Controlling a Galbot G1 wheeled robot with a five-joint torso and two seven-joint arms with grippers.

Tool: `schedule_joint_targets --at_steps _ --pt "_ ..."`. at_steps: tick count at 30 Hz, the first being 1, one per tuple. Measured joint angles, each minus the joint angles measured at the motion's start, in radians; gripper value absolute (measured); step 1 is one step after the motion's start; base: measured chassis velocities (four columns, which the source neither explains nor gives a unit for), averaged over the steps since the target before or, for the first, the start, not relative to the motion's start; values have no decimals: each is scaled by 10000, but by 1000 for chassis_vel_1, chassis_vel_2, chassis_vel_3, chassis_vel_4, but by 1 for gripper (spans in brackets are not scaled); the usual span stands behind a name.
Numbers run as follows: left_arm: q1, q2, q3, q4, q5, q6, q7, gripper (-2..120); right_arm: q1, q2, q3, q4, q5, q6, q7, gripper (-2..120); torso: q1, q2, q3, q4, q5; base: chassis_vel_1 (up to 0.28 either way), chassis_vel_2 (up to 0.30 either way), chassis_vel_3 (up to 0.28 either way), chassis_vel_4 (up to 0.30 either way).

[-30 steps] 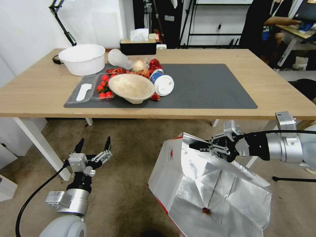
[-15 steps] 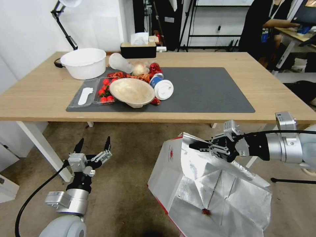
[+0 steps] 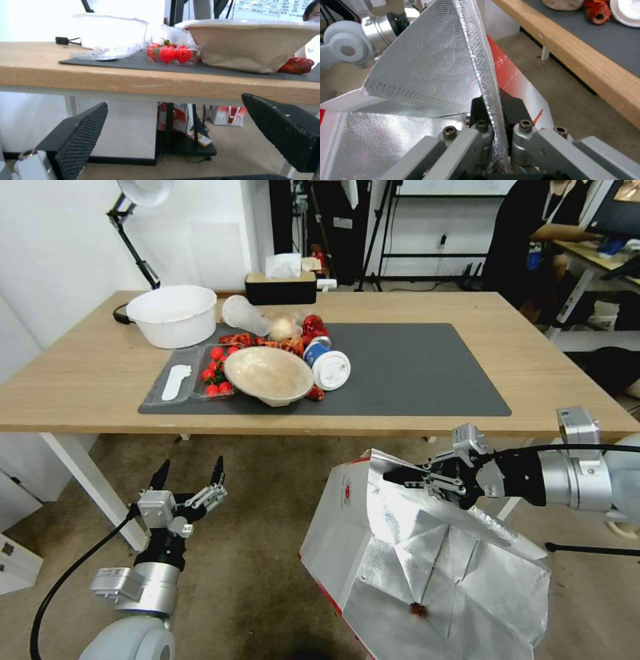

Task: Pick up the food delivery bag from the floor and place it on the table.

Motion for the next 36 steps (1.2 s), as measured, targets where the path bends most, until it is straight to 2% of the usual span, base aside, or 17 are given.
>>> schedule_joint_targets --at_steps 36 --pt "31 -30 0 -9 -2 -17 -12 100 -15 38 14 42 0 12 31 0 650 1553 900 0 0 0 0 0 0"
